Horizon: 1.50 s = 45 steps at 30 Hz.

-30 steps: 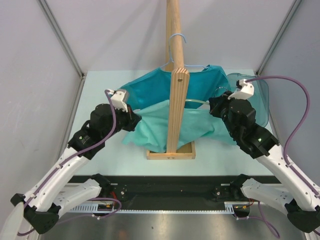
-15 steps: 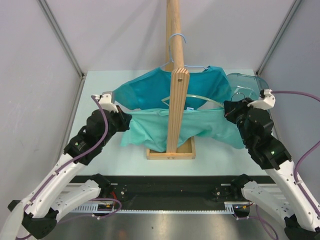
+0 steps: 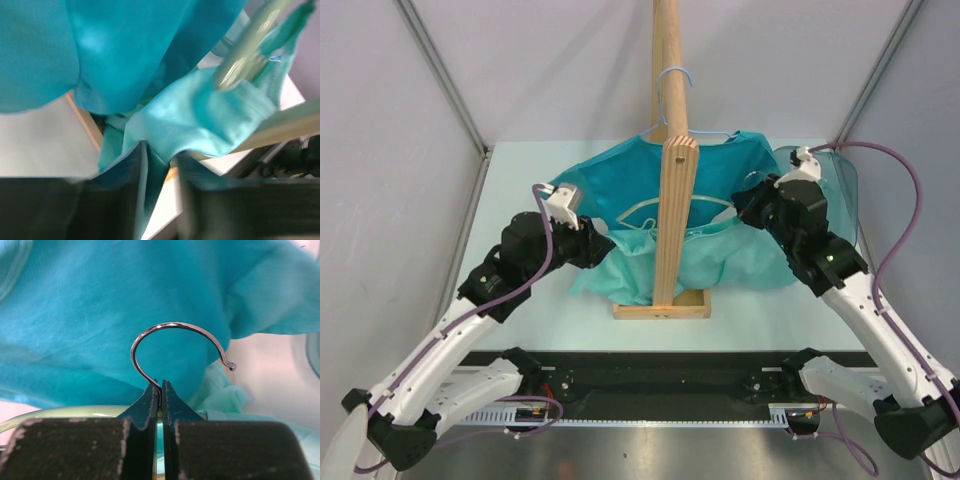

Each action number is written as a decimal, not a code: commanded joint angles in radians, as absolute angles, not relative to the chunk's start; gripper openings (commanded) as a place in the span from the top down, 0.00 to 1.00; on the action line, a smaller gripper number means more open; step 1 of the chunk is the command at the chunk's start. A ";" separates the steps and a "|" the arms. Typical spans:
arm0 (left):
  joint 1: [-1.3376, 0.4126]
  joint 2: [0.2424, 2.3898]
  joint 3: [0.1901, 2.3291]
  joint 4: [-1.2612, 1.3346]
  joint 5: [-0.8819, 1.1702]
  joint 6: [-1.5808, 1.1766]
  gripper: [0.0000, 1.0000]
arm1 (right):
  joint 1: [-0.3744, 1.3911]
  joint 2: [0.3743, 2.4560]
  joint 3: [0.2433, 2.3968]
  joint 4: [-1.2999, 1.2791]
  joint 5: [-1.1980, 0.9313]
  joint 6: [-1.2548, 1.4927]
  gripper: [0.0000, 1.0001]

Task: Remove the t-shirt from the hanger

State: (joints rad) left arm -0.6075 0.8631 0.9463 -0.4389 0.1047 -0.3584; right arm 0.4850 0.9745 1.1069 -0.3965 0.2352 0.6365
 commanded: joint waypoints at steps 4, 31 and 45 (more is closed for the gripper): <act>-0.603 0.657 0.939 -0.298 0.114 -0.278 0.32 | 0.541 1.072 1.276 -0.359 0.196 0.549 1.00; -0.673 1.118 1.351 -0.518 0.436 -0.164 0.24 | 0.661 1.137 1.312 -0.298 -0.031 0.434 1.00; -0.696 1.083 1.350 -0.522 0.328 -0.152 1.00 | 0.675 1.095 1.279 -0.376 0.101 0.483 0.39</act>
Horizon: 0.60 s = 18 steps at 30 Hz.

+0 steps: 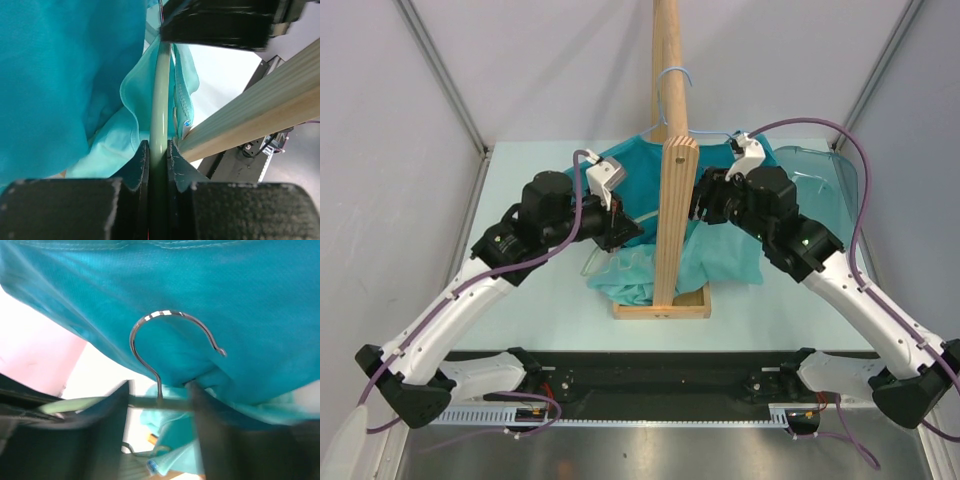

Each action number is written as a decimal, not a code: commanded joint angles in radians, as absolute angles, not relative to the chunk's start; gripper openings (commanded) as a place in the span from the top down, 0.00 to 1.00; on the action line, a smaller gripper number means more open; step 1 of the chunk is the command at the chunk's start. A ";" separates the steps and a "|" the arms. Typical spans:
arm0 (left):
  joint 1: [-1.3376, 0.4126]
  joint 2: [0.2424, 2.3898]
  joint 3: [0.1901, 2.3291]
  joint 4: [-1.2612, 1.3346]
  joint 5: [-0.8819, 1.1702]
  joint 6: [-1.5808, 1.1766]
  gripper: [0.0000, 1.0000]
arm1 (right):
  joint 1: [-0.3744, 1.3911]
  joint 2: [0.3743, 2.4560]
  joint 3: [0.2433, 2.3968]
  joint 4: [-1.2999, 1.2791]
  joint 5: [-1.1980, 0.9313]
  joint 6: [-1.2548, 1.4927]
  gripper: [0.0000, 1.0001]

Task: Remove the t-shirt from the hanger

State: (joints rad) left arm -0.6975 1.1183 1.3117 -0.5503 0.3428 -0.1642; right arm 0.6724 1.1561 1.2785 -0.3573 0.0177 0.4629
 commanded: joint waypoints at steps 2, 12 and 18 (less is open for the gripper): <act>-0.696 1.078 1.350 -0.520 0.325 -0.156 1.00 | 0.672 1.062 1.253 -0.406 0.118 0.492 0.24; -0.696 1.054 1.365 -0.522 0.356 -0.184 1.00 | 0.649 0.966 1.121 -0.416 0.095 0.555 0.27; -0.696 1.046 1.362 -0.506 0.394 -0.215 1.00 | 0.695 1.000 1.083 -0.350 0.106 0.595 0.31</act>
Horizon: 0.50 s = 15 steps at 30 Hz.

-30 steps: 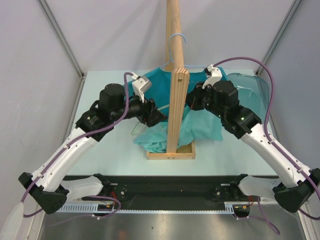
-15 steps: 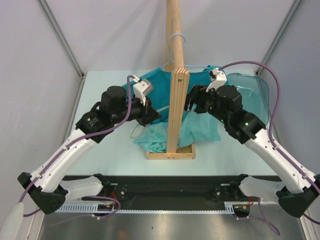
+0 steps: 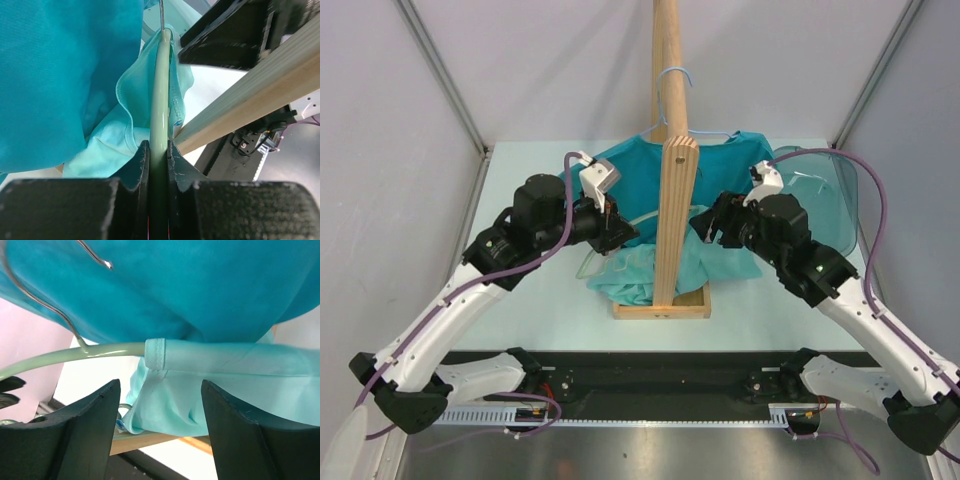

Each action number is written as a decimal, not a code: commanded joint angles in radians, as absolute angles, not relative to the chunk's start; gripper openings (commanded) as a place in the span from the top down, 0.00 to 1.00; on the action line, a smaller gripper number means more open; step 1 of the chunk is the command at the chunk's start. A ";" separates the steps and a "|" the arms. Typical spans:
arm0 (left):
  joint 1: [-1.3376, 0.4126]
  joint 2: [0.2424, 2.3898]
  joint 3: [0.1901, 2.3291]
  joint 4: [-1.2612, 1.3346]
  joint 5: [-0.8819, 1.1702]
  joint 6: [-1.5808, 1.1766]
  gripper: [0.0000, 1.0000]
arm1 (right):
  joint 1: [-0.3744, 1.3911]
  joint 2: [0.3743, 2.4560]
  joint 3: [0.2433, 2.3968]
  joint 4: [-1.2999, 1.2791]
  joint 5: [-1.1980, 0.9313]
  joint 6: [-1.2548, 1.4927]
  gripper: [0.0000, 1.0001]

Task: Remove the t-shirt from the hanger

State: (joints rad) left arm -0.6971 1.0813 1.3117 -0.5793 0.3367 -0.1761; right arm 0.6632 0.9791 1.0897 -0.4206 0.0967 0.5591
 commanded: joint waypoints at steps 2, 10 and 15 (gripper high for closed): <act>-0.696 1.042 1.361 -0.505 0.396 -0.224 1.00 | 0.706 1.012 1.085 -0.353 0.158 0.606 0.31; -0.696 1.005 1.310 -0.492 0.420 -0.264 1.00 | 0.719 1.029 1.074 -0.425 0.409 0.735 0.61; -0.696 0.937 1.255 -0.555 0.362 -0.252 1.00 | 0.684 1.006 1.048 -0.459 0.480 0.752 1.00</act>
